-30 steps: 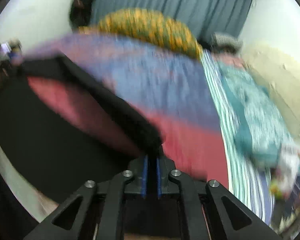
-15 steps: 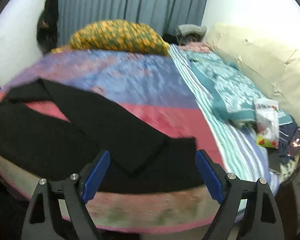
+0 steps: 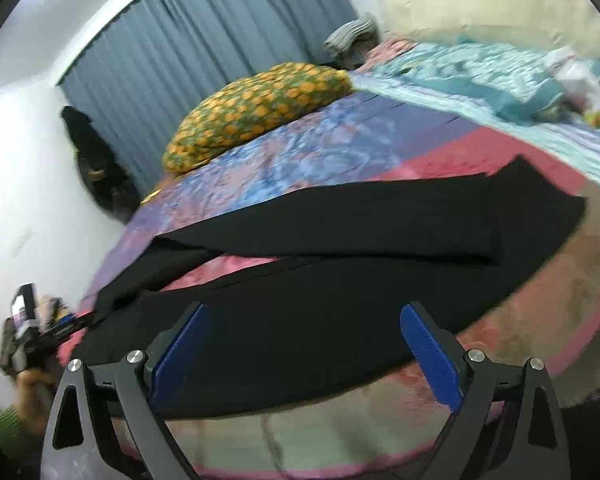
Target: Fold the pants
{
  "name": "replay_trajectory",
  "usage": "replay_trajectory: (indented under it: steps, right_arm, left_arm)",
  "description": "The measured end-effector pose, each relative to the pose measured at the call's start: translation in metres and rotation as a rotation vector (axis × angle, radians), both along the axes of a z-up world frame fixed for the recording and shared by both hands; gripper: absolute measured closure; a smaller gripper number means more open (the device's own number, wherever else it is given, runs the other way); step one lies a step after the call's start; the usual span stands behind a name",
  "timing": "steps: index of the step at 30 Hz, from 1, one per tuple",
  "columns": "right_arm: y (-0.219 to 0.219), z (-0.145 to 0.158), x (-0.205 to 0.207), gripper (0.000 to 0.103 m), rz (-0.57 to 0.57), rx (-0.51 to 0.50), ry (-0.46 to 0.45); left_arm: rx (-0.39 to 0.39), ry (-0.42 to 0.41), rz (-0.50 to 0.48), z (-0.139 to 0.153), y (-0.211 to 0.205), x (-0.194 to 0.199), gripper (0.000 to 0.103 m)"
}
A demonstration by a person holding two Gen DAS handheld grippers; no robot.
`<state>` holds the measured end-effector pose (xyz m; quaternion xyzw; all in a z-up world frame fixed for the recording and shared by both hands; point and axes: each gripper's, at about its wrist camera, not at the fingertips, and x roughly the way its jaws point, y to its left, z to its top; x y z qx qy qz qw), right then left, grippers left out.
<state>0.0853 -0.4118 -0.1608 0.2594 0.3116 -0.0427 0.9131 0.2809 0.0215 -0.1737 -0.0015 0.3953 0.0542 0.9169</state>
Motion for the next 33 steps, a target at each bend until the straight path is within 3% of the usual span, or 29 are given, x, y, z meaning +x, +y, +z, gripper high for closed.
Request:
replay_trajectory:
  steps: [5,7,11,15,18,19,20,22,24,27,29,31,33]
  right_arm:
    - [-0.031,-0.026,0.025,0.007,0.03,0.209,-0.01]
    - [-0.049,-0.042,0.039,0.007,-0.008,0.255,0.036]
    - [-0.095,-0.078,0.049,0.009,-0.191,0.408,0.075]
    - [-0.126,-0.089,0.042,0.015,-0.381,0.523,-0.016]
    - [-0.133,-0.094,0.049,0.051,-0.427,0.522,0.055]
    - [-0.135,-0.096,0.048,0.082,-0.446,0.513,0.07]
    - [-0.138,-0.097,0.048,0.098,-0.457,0.49,0.096]
    - [-0.14,-0.092,0.046,0.098,-0.438,0.465,0.1]
    - [-0.14,-0.067,0.046,0.098,-0.387,0.422,0.05]
    - [-0.133,-0.015,0.051,0.098,-0.266,0.318,-0.035]
    - [-0.13,0.014,0.053,0.098,-0.198,0.294,-0.083]
    - [-0.13,0.038,0.053,0.098,-0.139,0.294,-0.135]
    - [-0.128,0.058,0.055,0.098,-0.087,0.3,-0.169]
  left_arm:
    - [0.007,0.077,0.04,-0.055,0.013,0.002,0.0]
    - [-0.038,0.01,0.041,-0.056,0.019,-0.008,0.001]
    - [-0.026,0.022,0.035,-0.058,0.017,-0.005,0.0]
    - [-0.017,0.02,0.034,-0.059,0.015,-0.006,0.0]
    - [0.002,0.024,0.034,-0.059,0.012,-0.006,0.0]
    - [0.002,0.031,0.034,-0.059,0.012,-0.004,0.0]
    - [-0.004,0.041,0.037,-0.058,0.013,-0.002,0.0]
    - [-0.029,0.117,0.044,-0.053,0.016,0.006,0.001]
    - [-0.132,0.223,0.002,-0.037,0.019,0.018,0.001]
    - [-0.347,0.168,-0.048,0.006,0.019,0.049,0.001]
    - [-0.461,0.165,-0.061,0.019,0.016,0.083,0.001]
    - [-0.578,0.215,-0.079,0.016,0.006,0.131,0.001]
    - [-0.623,0.271,-0.071,0.004,-0.003,0.165,0.001]
